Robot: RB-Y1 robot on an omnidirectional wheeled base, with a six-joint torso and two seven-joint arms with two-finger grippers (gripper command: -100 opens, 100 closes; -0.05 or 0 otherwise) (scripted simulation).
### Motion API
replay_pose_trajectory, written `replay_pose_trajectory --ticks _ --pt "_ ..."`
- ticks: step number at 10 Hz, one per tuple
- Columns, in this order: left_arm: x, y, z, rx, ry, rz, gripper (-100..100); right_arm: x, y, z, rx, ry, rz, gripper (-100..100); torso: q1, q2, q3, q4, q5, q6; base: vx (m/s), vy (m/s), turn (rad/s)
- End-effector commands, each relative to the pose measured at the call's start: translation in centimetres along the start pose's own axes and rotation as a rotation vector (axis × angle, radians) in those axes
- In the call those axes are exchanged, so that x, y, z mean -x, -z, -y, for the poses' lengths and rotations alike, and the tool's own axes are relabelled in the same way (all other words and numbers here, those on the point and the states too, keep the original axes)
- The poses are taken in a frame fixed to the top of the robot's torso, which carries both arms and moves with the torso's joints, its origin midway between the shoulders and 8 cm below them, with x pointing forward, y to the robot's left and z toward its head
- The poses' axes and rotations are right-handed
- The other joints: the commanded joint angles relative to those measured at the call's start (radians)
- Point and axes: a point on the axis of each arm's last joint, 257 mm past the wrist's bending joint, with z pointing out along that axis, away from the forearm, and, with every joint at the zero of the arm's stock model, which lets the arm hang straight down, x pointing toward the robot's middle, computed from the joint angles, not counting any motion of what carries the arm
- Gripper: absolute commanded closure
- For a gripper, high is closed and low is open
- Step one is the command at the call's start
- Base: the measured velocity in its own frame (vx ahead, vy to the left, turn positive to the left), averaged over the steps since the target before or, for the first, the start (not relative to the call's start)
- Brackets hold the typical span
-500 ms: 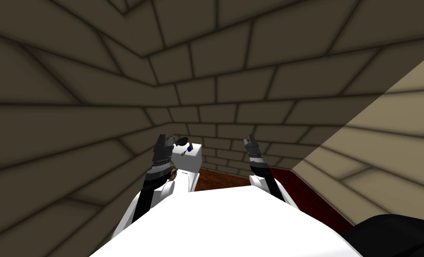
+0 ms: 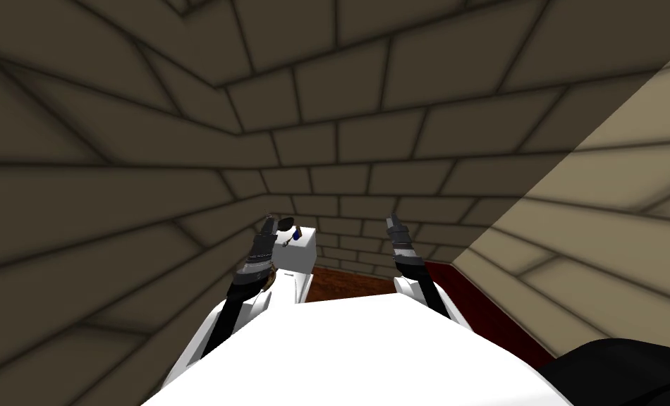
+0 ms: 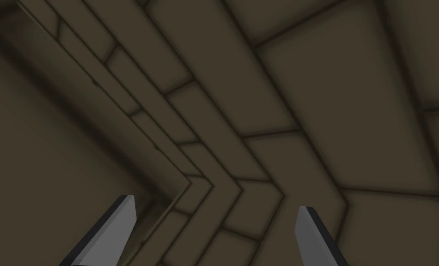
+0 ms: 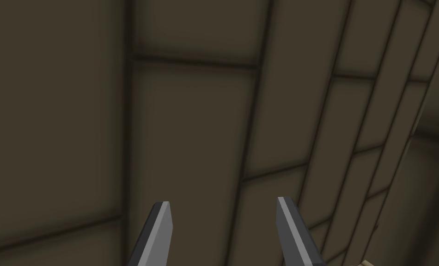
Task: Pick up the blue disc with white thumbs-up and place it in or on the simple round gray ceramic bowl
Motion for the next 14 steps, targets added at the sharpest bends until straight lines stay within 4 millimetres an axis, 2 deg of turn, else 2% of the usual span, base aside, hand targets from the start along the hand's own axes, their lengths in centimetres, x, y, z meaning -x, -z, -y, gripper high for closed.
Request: replay_pose_trajectory --ticks 1,7,8,12,13,14 --pt "-0.7 0.9 -1.7 0.039 -0.04 -0.052 -100 0.0 0.0 0.0 0.0 0.0 0.0 0 0.0 0.0 0.0 0.0 0.0 0.0 -0.007 -0.026 -0.07" --pt "-3.1 5.1 -9.3 0.205 -0.202 -0.282 -100 0.0 0.0 0.0 0.0 0.0 0.0 0 0.0 0.0 0.0 0.0 0.0 0.0 -0.007 -0.032 -0.087" --pt "-3.2 5.1 -9.3 0.202 -0.207 -0.291 -100 0.0 0.0 0.0 0.0 0.0 0.0 0 0.0 0.0 0.0 0.0 0.0 0.0 -0.001 -0.021 -0.038" --pt "-3.7 9.2 -15.1 0.326 -0.32 -0.465 -100 0.0 0.0 0.0 0.0 0.0 0.0 0 0.0 -0.001 0.0 0.0 0.0 0.0 0.006 -0.027 -0.097" --pt "-3.7 9.1 -15.0 0.323 -0.324 -0.471 -100 0.0 0.0 0.0 0.0 0.0 0.0 0 0.0 -0.001 -0.001 0.0 0.0 0.0 0.009 -0.026 -0.024" --pt "-3.6 10.2 -16.5 0.354 -0.353 -0.516 -100 0.0 0.0 0.0 0.0 0.0 0.0 0 0.0 -0.001 -0.001 0.0 0.0 0.0 0.011 -0.022 -0.058"
